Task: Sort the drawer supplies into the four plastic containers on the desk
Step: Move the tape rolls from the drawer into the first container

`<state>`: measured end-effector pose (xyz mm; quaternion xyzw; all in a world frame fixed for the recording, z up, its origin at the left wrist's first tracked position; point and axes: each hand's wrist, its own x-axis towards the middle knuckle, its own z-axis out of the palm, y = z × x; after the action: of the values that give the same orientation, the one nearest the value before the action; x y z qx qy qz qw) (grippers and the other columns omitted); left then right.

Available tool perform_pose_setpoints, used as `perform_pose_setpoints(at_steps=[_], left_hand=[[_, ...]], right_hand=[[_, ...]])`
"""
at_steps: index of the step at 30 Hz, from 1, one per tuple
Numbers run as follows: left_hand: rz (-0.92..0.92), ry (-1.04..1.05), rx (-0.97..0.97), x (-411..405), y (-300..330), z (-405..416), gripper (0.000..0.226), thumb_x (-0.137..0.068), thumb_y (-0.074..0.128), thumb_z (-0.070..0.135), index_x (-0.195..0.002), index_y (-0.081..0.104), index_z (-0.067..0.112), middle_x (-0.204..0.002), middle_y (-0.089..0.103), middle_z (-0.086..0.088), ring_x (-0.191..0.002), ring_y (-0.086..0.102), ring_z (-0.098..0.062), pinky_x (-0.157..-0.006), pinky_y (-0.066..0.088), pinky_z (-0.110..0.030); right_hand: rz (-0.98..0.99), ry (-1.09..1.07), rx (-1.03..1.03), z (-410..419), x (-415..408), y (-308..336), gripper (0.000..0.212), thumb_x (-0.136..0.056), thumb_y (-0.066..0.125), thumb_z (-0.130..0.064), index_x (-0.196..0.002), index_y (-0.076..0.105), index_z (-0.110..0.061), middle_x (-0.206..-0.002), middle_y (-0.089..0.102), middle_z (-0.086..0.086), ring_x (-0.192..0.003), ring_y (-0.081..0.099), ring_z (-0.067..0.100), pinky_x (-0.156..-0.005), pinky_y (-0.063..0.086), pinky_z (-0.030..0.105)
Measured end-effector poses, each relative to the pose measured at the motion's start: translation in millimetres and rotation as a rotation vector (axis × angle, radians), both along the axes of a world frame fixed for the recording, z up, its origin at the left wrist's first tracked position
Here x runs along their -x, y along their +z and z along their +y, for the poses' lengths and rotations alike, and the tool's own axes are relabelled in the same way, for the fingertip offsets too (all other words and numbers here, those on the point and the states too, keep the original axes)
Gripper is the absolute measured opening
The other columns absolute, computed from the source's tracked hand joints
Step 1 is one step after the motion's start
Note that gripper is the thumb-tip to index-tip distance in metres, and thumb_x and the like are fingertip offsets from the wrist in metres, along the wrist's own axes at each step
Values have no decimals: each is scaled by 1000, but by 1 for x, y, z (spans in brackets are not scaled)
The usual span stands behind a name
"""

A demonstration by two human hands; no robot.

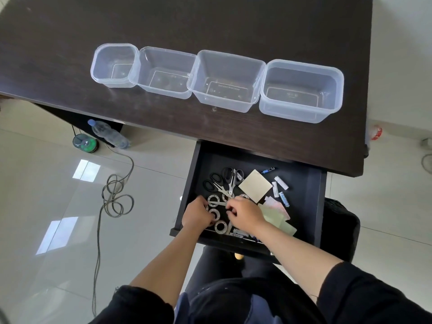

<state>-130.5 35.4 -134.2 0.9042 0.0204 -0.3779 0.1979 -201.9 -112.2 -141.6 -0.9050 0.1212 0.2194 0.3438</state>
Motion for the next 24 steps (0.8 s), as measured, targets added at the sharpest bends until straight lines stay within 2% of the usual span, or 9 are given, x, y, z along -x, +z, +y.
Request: perform_pose_setpoints(at_steps=[2,5,11,18,24], left_hand=[[-10,23,-10,-1,-3,-2,31,-71,72,17,-94,53,24,-89,65,1,-81,62,-19,-67,53,-32],[-14,40,-10,0,-4,-4,26,-72,68,13,-92,52,22,-84,63,2,-77,61,-18,-60,50,-30],[-36,73,-26,3,3,-4,23,-73,61,9,-92,52,19,-82,61,3,-74,59,-19,-54,39,-26],[-128,-42,-11,2,16,4,21,-76,53,6,-95,51,15,-96,59,-2,-82,55,-23,-60,37,-29],[-200,-101,-11,6,27,18,24,-75,50,4,-95,56,17,-94,61,0,-81,53,-20,-60,38,-29]], right_hand=[[41,98,-5,7,-5,-4,25,-89,54,-20,-111,62,-16,-111,61,3,-100,58,25,-74,48,33],[84,128,17,13,-8,-13,34,-86,57,-25,-120,57,-20,-118,59,2,-108,57,26,-77,48,35],[81,164,73,18,-8,-24,52,-80,65,-43,-127,52,-24,-120,61,-2,-109,60,23,-78,50,34],[90,329,109,20,-11,-21,47,-78,66,-27,-124,54,-31,-122,62,-1,-114,58,27,-86,48,36],[124,401,75,21,-18,-21,50,-85,52,-11,-127,54,-40,-125,56,-2,-112,58,28,-82,49,35]])
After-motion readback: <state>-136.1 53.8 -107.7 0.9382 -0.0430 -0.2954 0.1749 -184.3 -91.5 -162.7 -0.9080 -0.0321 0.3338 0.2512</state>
